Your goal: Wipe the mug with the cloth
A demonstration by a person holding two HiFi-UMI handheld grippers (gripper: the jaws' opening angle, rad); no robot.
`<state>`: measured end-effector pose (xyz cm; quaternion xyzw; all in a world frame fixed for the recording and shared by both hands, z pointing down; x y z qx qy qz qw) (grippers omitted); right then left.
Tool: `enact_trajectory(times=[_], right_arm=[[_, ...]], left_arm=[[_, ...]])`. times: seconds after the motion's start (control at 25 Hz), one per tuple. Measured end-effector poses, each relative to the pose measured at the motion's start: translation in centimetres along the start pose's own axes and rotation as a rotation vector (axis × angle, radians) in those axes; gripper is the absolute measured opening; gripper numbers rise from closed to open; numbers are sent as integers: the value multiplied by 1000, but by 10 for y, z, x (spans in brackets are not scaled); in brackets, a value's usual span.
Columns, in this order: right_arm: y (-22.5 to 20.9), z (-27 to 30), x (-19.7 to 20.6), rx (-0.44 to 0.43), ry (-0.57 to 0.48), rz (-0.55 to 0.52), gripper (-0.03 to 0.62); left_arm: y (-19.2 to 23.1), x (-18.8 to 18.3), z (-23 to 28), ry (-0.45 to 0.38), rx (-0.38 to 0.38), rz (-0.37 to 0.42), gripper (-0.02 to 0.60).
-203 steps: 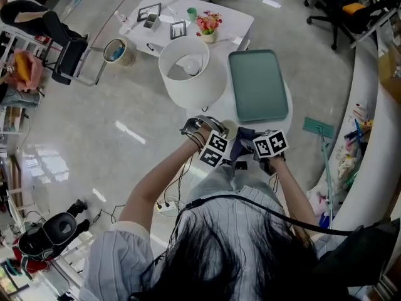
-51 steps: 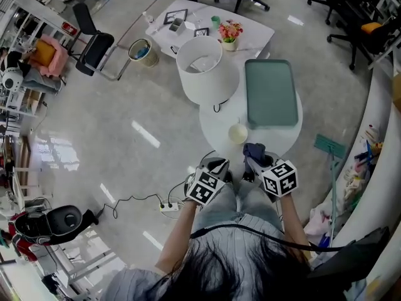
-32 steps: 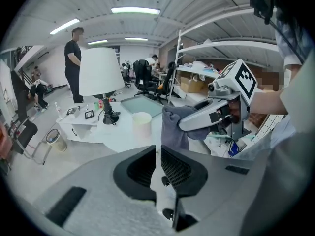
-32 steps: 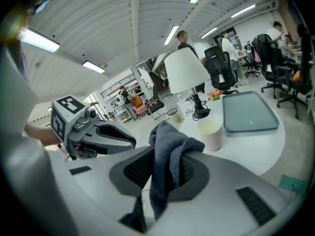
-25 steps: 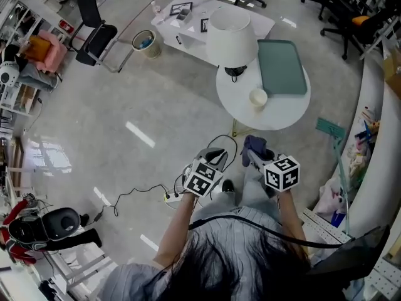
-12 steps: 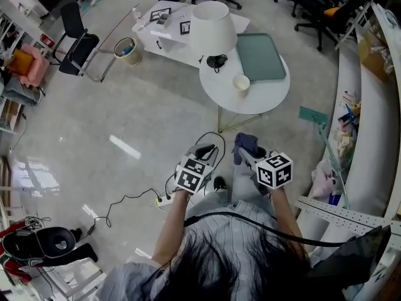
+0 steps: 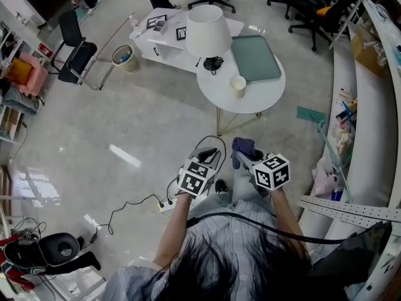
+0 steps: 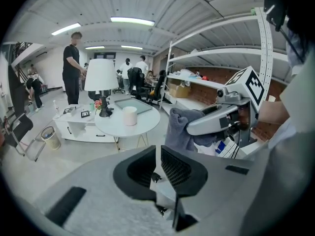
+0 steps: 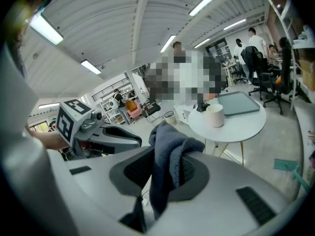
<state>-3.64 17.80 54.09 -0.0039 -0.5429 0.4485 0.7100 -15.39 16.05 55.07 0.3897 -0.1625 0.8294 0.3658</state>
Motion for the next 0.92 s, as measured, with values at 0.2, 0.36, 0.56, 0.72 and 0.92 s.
enact_trajectory(times=[0.2,0.36,0.56,0.72,0.92], right_arm=[[2,4,-3,-14,8,-16,80],[0,6,-5,-20,14,-24,80],[-2,5,-5,-16,20,-22,80],[-6,2,-7,-11,19,-21,80],[-10,-1,-8,-4,21,-19,80]], left_arm=[[1,1,0,2,-10,3,43],[3,0,2,0,-15,-3,43],[3,0,5,4,-7,-6,43],[2,-4,9,4,0,-7,43],[-1,-7,14,8,9,-6,43]])
Point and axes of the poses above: the fingertips, and each gripper's own axes: z forward along the fingers, y to its left, x out of its underside, the point moved 4 cm from there along -z, backward along the fingers, and after that the axes turned 12 degrees about -x, right-handed, at the moved point
